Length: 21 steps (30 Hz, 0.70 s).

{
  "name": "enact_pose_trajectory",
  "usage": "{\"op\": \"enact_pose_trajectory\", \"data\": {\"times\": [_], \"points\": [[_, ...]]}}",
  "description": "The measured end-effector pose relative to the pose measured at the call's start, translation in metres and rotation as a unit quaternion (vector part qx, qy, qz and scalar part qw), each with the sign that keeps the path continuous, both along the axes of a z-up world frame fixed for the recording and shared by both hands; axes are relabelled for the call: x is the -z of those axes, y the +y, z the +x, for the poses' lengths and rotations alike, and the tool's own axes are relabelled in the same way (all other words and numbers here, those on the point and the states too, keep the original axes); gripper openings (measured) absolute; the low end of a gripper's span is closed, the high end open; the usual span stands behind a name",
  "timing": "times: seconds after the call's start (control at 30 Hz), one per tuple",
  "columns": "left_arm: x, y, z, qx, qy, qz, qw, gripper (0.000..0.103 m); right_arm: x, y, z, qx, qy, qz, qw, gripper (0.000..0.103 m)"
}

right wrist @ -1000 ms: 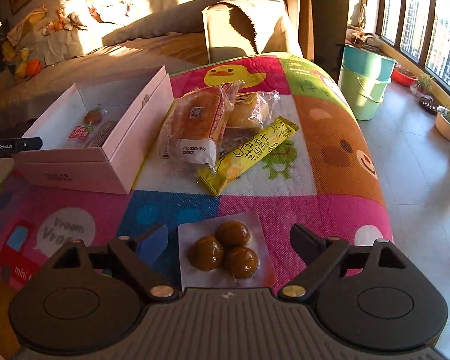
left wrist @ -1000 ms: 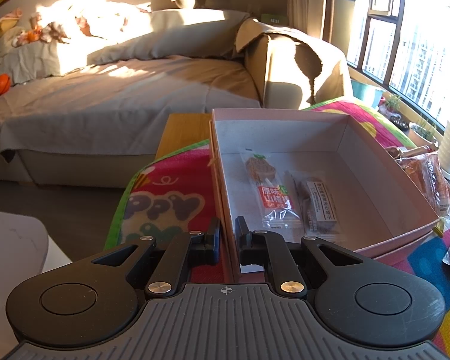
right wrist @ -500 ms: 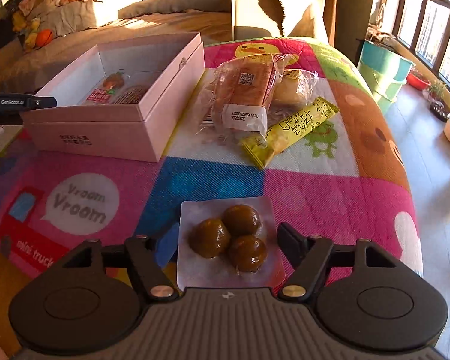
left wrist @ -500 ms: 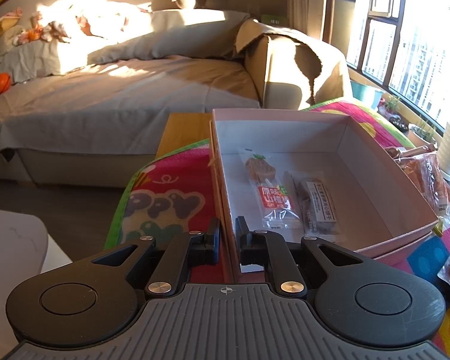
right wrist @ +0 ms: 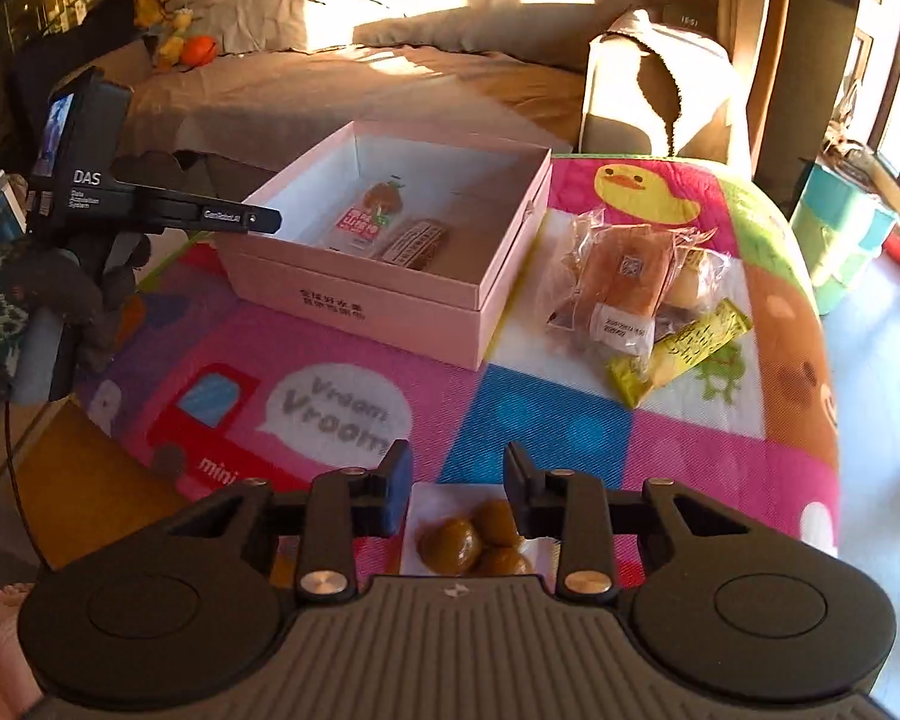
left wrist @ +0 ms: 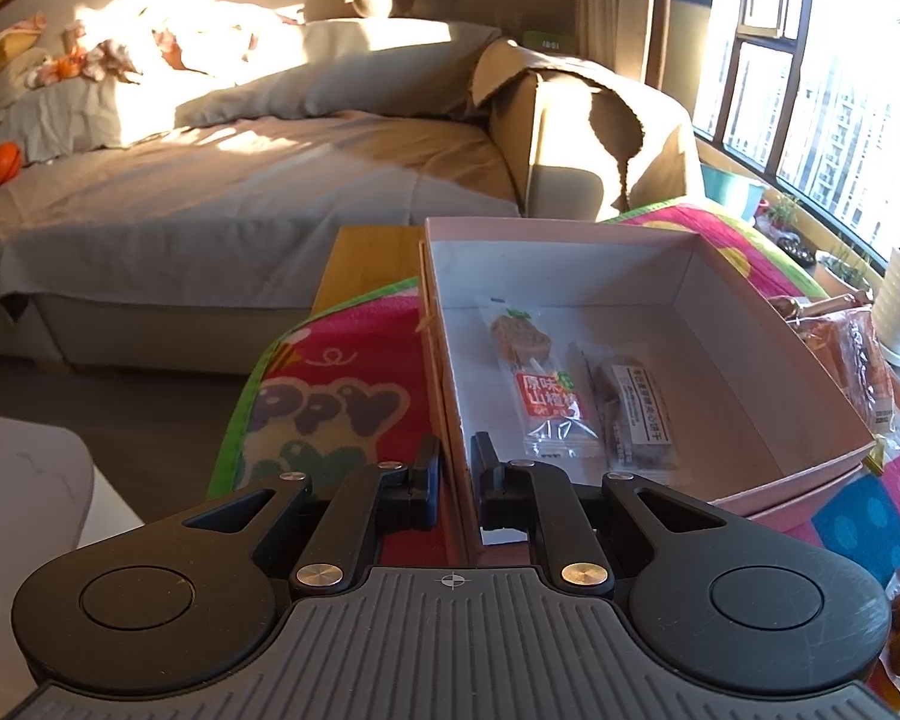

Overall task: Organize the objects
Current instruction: 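Grasp the tray of brown sweets with the right tool and lift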

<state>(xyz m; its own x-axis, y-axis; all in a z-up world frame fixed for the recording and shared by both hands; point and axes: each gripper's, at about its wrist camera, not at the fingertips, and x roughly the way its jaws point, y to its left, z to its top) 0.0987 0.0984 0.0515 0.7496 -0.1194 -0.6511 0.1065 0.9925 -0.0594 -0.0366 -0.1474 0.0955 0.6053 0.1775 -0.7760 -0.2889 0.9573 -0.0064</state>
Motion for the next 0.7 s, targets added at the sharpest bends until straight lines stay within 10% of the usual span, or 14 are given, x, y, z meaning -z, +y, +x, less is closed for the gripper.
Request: {"op": "enact_pose_trajectory", "data": {"times": [0.2, 0.7], "points": [[0.000, 0.000, 0.000, 0.002, -0.001, -0.003, 1.0000, 0.013, 0.018, -0.006, -0.002, 0.018, 0.023, 0.005, 1.000, 0.077], [0.001, -0.001, 0.000, 0.002, -0.001, 0.000, 1.0000, 0.013, 0.057, 0.008, -0.001, 0.018, 0.061, 0.004, 0.998, 0.071]]}}
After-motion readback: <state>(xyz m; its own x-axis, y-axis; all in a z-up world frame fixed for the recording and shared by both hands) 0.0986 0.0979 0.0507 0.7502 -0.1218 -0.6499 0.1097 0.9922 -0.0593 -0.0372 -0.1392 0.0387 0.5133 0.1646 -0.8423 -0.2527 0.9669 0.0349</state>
